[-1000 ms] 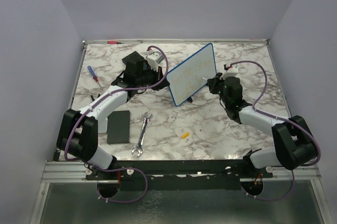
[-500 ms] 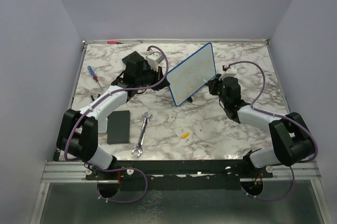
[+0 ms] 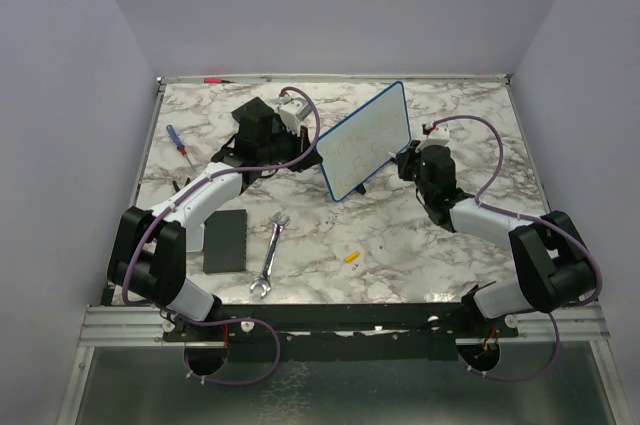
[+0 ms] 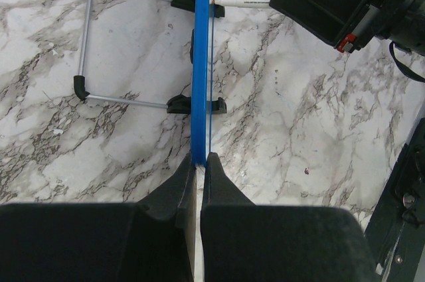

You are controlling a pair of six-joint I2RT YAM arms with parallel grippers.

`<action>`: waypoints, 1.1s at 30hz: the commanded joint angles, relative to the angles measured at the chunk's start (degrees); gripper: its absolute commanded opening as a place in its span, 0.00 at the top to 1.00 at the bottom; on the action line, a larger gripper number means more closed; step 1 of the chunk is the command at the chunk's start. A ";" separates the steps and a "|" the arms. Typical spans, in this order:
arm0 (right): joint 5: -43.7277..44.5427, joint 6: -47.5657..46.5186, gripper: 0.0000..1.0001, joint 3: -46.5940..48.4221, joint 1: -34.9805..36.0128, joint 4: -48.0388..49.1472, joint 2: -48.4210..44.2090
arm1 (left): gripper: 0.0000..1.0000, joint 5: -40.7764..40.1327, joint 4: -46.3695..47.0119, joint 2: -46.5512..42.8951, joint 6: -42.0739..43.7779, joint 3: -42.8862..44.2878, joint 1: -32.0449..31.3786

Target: Write a sentence on the whiteboard

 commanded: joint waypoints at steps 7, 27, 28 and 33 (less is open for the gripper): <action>0.96 -1.51 0.99 3.75 0.25 0.28 0.21 | 1.00 -0.24 -3.06 0.03 1.38 0.13 -0.45; -0.56 -2.35 0.99 3.33 0.21 0.95 -2.41 | 1.00 -0.25 -3.09 0.07 1.41 0.13 -0.42; -0.53 -2.30 0.99 3.33 0.20 0.90 -2.34 | 1.00 -0.29 -3.05 0.04 1.45 0.13 -0.47; 0.43 -1.77 0.99 2.93 0.18 0.48 -0.97 | 1.00 -0.32 -3.05 0.09 1.46 0.13 -0.50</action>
